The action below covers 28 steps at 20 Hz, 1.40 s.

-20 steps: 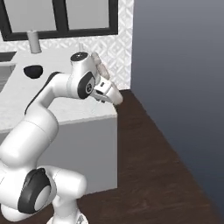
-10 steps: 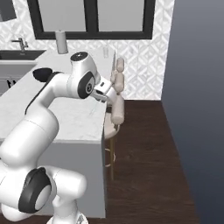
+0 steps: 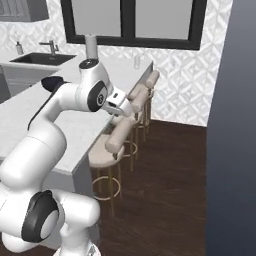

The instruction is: Take a straw from the drawer in front and place it inside the glass cup on the dining counter.

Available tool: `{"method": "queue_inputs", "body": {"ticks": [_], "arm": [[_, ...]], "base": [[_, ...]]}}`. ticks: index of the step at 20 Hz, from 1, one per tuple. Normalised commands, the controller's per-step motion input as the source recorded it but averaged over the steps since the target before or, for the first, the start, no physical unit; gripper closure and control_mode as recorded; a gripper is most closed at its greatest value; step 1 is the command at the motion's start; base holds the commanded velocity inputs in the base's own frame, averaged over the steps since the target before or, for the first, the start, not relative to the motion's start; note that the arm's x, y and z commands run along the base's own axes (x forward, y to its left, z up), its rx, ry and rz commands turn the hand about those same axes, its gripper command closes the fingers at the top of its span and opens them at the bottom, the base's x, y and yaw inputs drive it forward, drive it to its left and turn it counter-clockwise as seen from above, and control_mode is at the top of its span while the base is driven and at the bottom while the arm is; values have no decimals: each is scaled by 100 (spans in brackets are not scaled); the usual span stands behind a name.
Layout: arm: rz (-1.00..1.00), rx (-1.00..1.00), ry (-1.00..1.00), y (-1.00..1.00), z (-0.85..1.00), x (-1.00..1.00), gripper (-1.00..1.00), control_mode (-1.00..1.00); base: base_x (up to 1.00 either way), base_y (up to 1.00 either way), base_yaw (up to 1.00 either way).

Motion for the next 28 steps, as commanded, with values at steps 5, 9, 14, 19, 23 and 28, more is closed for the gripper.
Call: {"method": "queue_inputs", "body": {"ticks": [5,9,14,19,23,28], "arm": [[0,0,0,0,0,0,100,100],[0,0,0,0,0,0,100,100],[0,0,0,0,0,0,100,100],[0,0,0,0,0,0,100,100],[0,0,0,0,0,0,100,100],[0,0,0,0,0,0,100,100]], "base": [[66,-100,36],[84,-98,37],[97,-90,38],[94,-87,39],[91,-83,41],[86,-83,42]]}}
